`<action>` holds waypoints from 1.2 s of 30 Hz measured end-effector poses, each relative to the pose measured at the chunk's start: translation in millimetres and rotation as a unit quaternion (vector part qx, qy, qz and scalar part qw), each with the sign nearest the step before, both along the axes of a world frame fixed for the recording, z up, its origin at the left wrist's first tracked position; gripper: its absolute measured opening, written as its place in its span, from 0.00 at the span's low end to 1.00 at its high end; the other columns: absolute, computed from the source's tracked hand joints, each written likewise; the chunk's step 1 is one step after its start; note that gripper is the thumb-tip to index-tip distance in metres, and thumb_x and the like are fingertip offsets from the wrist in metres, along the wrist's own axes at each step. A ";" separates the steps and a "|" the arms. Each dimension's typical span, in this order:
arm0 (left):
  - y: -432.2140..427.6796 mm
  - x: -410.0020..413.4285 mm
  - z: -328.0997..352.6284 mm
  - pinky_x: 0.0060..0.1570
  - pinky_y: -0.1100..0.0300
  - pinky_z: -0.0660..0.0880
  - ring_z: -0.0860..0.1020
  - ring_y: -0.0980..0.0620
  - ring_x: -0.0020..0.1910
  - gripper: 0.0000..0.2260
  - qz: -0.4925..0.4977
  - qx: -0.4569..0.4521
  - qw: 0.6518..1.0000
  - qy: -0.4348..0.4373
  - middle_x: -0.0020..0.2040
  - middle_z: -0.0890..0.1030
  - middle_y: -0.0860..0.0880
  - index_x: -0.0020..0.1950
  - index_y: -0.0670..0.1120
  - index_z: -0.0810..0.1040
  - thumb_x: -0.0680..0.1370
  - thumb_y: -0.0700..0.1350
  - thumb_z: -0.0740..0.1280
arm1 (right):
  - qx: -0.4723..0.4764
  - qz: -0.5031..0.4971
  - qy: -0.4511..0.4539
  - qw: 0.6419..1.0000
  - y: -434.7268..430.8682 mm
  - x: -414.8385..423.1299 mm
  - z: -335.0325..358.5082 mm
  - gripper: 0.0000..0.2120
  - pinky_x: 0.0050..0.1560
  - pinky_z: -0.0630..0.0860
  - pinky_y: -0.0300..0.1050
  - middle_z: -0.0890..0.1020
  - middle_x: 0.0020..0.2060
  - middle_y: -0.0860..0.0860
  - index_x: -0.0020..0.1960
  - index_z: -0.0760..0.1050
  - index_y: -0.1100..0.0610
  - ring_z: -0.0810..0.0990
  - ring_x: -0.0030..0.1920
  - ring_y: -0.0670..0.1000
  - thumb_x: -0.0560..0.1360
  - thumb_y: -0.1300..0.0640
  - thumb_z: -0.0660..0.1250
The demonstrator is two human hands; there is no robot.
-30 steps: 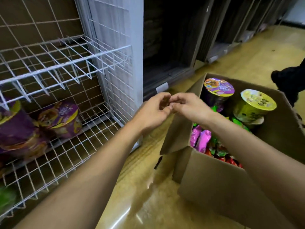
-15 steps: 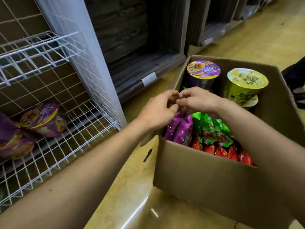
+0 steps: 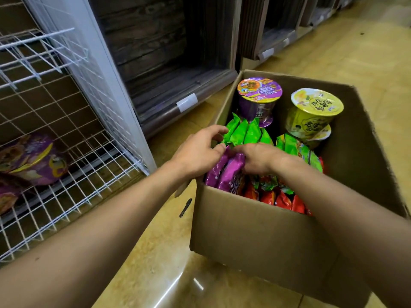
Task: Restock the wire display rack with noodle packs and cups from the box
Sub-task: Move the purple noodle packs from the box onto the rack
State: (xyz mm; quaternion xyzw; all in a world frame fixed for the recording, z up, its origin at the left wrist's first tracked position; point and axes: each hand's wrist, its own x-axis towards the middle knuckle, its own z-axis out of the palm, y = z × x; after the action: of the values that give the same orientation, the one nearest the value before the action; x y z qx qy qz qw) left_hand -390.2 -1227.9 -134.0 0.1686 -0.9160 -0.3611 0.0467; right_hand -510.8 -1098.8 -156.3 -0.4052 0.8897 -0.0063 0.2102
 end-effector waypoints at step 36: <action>-11.8 6.3 40.4 0.56 0.50 0.81 0.85 0.47 0.52 0.14 0.056 0.350 0.921 0.163 0.55 0.86 0.45 0.63 0.46 0.79 0.78 0.46 0.72 | -0.623 -0.257 -0.315 0.668 -13.0 -12.3 71.9 0.08 0.44 0.82 0.49 0.82 0.38 0.55 0.45 0.75 0.57 0.82 0.36 0.50 0.76 0.69 0.69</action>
State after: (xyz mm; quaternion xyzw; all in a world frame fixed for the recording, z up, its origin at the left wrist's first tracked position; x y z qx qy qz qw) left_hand -384.0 -1239.7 -93.7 0.1639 -0.6999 -0.6780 0.1539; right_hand -523.1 -1111.8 -84.4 -0.1713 0.6285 -0.7403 0.1664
